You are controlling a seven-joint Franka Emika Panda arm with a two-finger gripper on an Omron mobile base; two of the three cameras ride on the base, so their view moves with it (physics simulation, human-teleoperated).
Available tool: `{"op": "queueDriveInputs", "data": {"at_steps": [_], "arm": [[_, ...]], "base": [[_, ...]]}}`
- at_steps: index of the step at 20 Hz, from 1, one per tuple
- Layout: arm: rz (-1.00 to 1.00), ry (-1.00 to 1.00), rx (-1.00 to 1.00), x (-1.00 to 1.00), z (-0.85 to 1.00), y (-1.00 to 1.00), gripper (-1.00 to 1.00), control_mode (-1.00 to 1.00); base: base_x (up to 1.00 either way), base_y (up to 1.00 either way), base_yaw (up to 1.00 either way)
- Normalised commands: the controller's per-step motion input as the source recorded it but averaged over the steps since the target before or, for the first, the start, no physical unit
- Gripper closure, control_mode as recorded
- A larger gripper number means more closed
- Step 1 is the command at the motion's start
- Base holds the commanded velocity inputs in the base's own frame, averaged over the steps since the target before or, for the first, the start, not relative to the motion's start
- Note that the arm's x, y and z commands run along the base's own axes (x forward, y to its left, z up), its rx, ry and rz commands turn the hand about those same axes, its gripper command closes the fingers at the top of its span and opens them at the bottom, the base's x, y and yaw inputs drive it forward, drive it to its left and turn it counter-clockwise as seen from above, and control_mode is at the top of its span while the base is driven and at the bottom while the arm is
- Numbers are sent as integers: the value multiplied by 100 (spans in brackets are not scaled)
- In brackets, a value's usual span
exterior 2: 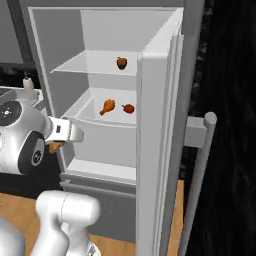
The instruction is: Place one bell pepper and one chicken drumstick in each tupperware on the nearby counter, to pack two identical lunches.
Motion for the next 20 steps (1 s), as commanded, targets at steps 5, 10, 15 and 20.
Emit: {"op": "queueDriveInputs", "data": {"at_steps": [5,10,15,20], "arm": [[0,0,0,0,0,0,100,100],[0,0,0,0,0,0,100,100],[0,0,0,0,0,0,100,100],[0,0,0,0,0,0,100,100]], "base": [[12,100,4],[29,100,0],[43,100,0],[82,97,0]]}}
